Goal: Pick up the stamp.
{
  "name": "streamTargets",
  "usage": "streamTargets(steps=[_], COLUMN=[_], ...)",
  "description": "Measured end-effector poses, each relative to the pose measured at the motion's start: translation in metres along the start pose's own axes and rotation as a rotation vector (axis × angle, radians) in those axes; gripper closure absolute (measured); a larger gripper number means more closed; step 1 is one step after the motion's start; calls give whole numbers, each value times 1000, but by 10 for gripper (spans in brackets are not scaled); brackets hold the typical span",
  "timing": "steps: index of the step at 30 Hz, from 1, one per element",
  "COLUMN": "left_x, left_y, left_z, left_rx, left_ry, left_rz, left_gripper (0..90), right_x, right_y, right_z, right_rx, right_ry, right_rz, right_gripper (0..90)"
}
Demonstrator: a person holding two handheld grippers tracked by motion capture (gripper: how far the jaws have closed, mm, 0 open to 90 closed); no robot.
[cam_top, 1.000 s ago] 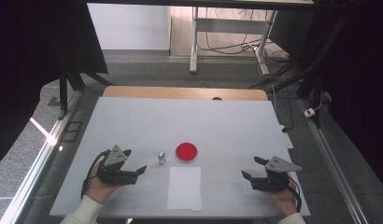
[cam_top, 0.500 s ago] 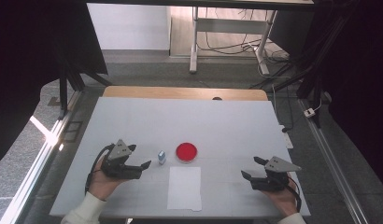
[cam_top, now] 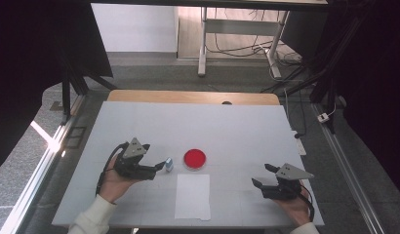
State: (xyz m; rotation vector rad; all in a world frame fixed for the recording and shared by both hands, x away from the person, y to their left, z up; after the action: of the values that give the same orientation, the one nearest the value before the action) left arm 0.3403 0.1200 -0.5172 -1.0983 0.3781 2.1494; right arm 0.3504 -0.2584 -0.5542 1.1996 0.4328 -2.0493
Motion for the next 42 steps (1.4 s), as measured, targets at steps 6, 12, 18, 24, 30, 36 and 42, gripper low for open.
streamTargets(steps=[6,12,18,24,30,36,42], left_x=[-5,-5,-5,-1,4,9,12], left_y=[2,3,7,14,14,14,15], left_z=[-10,-22,-31,-44,-48,-51,-54], left_rx=[10,15,25,21,14,14,12], left_ry=[-14,-37,-61,-105,-111,-122,-135], left_rz=[-6,-6,-12,-30,-23,-22,-26], left_gripper=[189,190,196,223,270,335,399], right_x=[0,0,1,1,2,2,3], right_y=[1,1,1,0,1,1,1], right_z=[1,0,0,0,0,0,0], right_rx=[5,3,1,3,1,4,7], right_ry=[4,4,2,0,-2,-6,-10], right_rz=[2,-2,-2,2,-1,4,10], right_gripper=[236,236,237,237,237,237,237])
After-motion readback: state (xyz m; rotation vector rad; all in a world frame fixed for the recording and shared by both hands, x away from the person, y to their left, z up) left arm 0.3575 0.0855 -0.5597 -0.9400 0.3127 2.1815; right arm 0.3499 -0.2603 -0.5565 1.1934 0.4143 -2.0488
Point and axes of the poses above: each handheld gripper's, and its own axes: z roughly backward along the jaws, x roughly out of its underside, y roughly to its right, the point moved 9 cm from there along -z, roughly forward along the jaws, and after that the axes turned 2 degrees about -z, right-handed, at the moved point
